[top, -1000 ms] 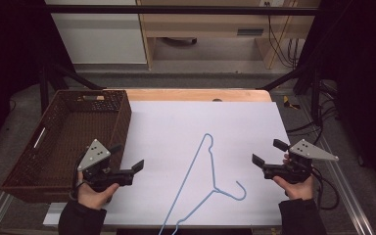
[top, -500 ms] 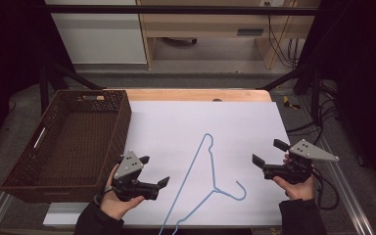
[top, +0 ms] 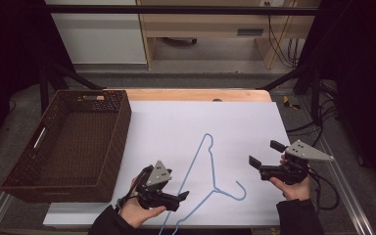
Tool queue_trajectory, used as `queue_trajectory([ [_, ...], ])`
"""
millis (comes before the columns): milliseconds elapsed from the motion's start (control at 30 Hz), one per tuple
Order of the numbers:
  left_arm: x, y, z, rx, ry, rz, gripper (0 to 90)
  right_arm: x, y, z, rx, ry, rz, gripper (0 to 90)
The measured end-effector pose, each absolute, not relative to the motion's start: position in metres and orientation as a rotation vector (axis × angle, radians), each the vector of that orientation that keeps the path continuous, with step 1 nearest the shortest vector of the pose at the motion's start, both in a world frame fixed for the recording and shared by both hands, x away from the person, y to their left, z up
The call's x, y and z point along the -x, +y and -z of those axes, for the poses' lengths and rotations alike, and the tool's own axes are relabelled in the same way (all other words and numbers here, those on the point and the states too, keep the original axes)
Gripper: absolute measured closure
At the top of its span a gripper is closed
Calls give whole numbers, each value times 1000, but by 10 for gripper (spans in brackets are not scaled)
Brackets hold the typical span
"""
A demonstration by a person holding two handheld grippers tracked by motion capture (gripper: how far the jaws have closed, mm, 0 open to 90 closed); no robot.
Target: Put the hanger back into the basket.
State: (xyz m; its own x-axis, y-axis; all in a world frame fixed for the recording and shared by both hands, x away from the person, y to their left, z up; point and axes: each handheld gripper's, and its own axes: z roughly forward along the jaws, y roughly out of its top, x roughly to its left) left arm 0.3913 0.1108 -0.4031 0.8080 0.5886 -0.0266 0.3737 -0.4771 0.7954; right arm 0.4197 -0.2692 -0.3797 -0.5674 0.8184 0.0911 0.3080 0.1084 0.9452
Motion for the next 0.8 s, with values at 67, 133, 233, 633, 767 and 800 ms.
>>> queue_trajectory([
  [67, -390, 98, 409, -2161, 691, -293, 151, -420, -268, 380, -1093, 1937, -1463, 37],
  [133, -390, 90, 413, -2182, 685, -274, 158, -419, -267, 381, -1098, 1939, -1464, 37],
  [233, -392, 81, 418, -2199, 687, -256, 172, -419, -266, 382, -1096, 1947, -1453, 37],
  [633, -394, 47, 444, -2322, 665, -217, 258, -414, -264, 386, -1095, 1958, -1447, 36],
  [767, -393, 43, 456, -2346, 685, -204, 327, -416, -266, 389, -1111, 1959, -1441, 37],
  [800, -393, 42, 459, -2347, 686, -197, 347, -416, -266, 389, -1112, 1958, -1440, 37],
])
